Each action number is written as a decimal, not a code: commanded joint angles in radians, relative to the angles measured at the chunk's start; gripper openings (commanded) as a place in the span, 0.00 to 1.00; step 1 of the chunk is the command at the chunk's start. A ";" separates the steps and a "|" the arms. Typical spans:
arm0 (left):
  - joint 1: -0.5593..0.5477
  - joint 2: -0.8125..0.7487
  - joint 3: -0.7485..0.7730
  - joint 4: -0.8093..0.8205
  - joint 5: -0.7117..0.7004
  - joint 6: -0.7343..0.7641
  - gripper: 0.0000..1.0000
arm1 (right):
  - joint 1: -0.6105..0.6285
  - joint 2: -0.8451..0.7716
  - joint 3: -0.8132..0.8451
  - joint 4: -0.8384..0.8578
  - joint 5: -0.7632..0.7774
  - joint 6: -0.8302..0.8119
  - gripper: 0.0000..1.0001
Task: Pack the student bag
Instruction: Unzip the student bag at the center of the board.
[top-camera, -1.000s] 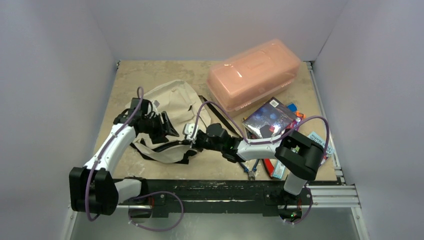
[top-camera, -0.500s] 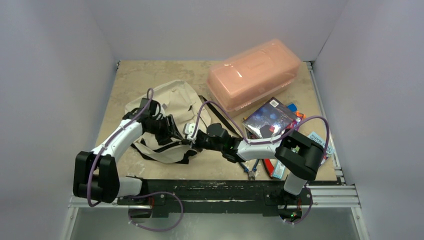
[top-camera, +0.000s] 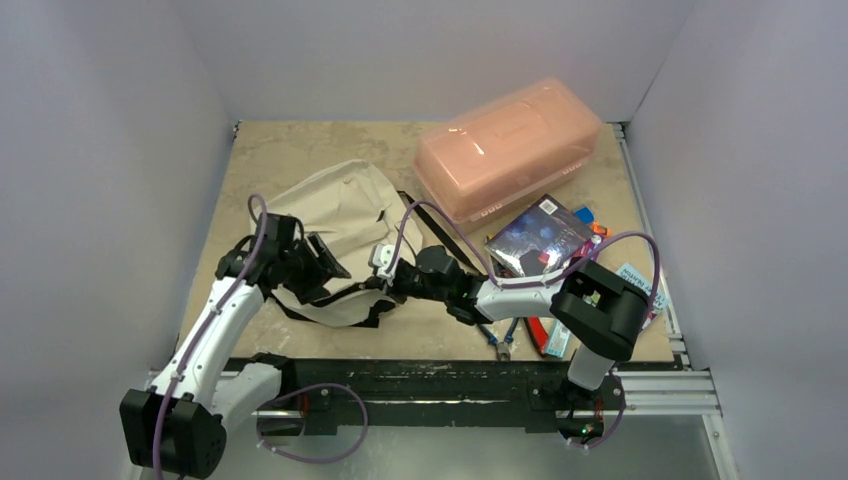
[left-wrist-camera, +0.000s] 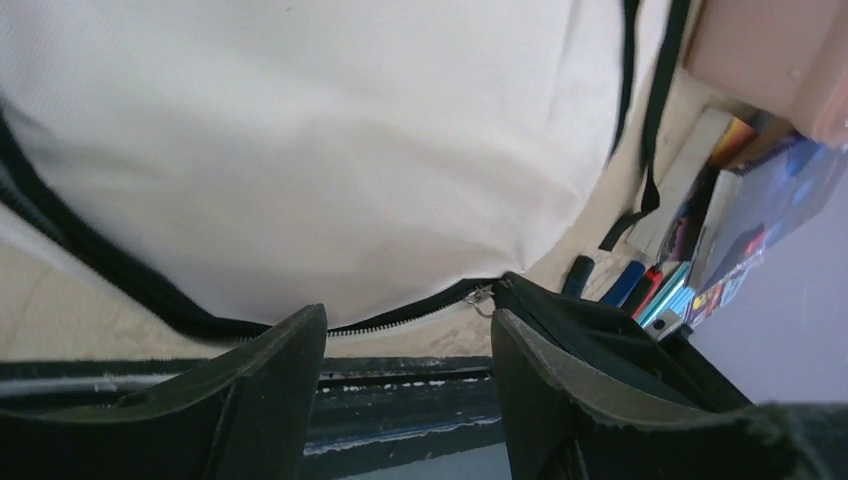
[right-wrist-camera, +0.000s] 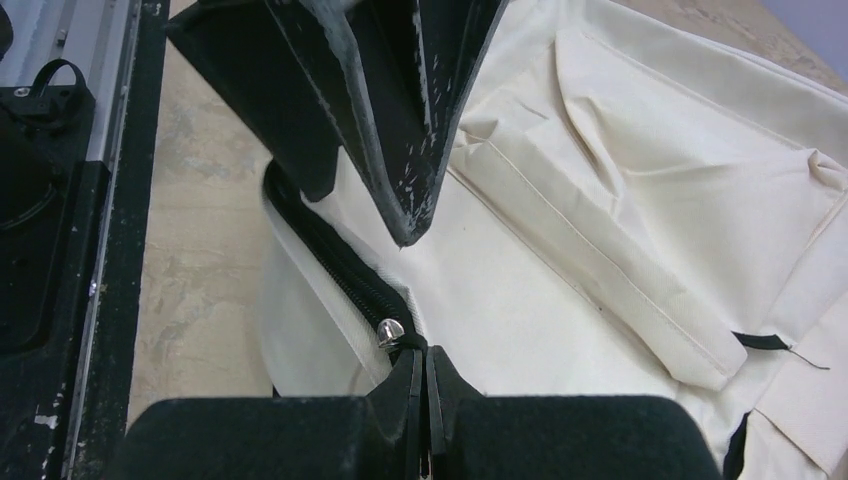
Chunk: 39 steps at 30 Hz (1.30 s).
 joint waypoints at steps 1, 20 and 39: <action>0.000 0.053 0.012 -0.165 -0.057 -0.250 0.60 | -0.005 -0.042 0.014 0.052 -0.011 0.012 0.00; 0.002 -0.003 0.123 -0.216 -0.132 -0.390 0.77 | -0.005 -0.039 0.028 0.032 -0.027 0.011 0.00; 0.002 0.106 -0.053 0.008 -0.021 -0.499 0.59 | 0.006 -0.055 0.037 0.017 -0.035 0.000 0.00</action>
